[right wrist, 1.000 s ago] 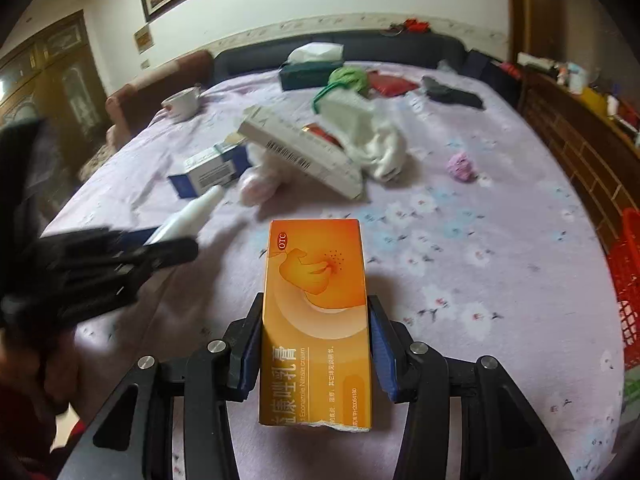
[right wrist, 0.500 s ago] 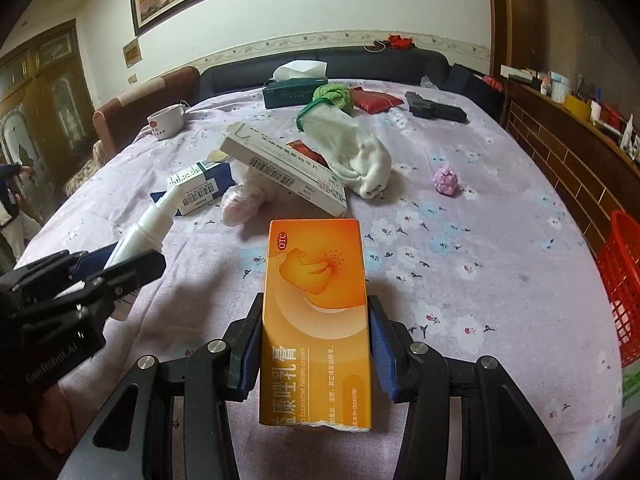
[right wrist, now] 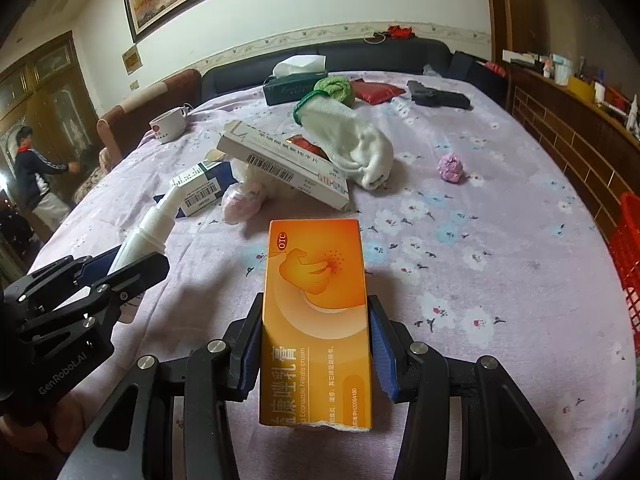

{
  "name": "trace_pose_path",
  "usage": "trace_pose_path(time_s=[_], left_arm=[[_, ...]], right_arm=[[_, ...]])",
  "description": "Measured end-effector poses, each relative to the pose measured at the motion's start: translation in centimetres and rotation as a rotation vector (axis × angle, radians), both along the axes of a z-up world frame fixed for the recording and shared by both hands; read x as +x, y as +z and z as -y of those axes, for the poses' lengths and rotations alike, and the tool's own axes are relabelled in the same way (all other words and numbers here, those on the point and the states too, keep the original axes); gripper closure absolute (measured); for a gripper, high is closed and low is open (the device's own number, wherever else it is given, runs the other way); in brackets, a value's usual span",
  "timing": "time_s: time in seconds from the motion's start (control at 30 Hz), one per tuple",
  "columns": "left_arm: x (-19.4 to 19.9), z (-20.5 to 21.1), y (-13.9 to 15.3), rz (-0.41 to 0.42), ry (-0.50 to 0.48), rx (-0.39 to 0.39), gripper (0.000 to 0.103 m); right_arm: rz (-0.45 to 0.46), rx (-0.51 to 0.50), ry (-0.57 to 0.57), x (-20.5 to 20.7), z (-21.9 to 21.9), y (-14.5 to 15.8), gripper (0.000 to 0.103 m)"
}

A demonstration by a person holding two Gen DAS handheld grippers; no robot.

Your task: Collect trash

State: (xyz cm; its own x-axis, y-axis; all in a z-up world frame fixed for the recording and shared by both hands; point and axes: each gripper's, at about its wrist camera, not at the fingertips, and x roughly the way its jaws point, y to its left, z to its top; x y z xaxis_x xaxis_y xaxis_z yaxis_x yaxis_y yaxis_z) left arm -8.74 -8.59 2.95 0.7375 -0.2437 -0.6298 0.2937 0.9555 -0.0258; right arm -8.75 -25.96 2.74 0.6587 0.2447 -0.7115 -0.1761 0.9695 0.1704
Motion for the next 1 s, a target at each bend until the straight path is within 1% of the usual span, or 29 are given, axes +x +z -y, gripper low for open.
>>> trace_pose_path(time_s=[0.43, 1.0], left_arm=[[-0.05, 0.03, -0.02, 0.0, 0.003, 0.003, 0.074], [0.03, -0.01, -0.02, -0.004, 0.0, -0.001, 0.074]], right_arm=[[-0.01, 0.022, -0.004, 0.12, 0.27, -0.13, 0.052], [-0.014, 0.019, -0.01, 0.29, 0.11, -0.15, 0.052]])
